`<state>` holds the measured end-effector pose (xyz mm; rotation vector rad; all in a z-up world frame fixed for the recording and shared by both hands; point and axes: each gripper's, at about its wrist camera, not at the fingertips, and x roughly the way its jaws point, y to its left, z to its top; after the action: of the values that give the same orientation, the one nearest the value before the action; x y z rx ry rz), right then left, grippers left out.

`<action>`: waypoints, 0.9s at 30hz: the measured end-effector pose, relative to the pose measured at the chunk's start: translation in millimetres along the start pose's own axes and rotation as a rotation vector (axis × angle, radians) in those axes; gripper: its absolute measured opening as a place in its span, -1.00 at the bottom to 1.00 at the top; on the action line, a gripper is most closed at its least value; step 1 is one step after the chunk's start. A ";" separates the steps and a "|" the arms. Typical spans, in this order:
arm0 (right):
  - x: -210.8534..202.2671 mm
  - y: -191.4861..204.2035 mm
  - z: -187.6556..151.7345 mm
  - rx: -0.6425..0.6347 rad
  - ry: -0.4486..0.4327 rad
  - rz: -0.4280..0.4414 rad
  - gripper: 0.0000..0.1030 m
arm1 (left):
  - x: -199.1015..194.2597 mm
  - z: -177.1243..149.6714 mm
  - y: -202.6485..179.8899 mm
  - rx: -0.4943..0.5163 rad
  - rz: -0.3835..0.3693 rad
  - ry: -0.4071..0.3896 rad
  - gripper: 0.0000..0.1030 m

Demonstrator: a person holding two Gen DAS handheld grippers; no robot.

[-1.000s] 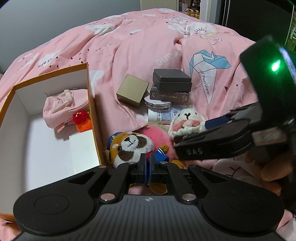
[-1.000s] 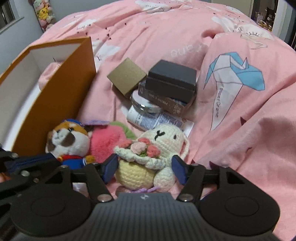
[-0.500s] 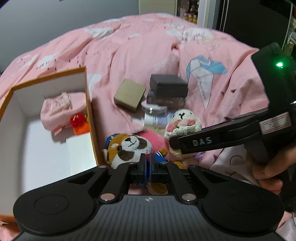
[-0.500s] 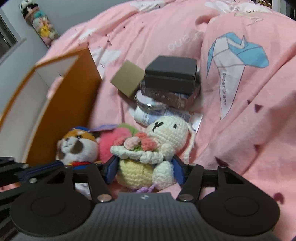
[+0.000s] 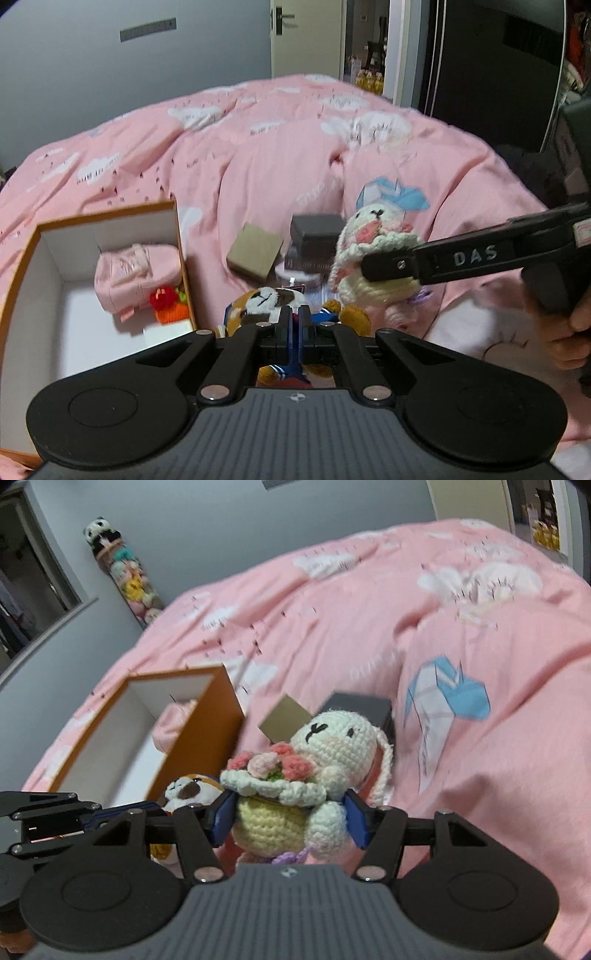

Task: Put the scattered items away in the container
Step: 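Carry the red panda plush and cream bunny over the box with both grippers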

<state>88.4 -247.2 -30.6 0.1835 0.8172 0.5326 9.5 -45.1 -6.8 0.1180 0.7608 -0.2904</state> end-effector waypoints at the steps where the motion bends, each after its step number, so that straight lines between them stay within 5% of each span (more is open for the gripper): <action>1: -1.8 1.5 2.3 -0.007 -0.010 0.012 0.22 | -4.9 2.7 -0.2 -0.002 -0.003 -0.014 -0.95; 13: -12.4 43.6 33.2 -0.102 -0.120 0.181 0.23 | -57.8 23.7 24.1 0.006 0.102 -0.169 -0.95; 27: 46.9 125.0 45.5 -0.222 -0.010 0.401 0.23 | -78.4 9.2 102.1 0.038 0.340 -0.081 -0.95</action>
<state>100.7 -114.1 14.3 0.1457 0.7072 0.9941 -7.6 67.3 54.3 0.2661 0.6421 0.0139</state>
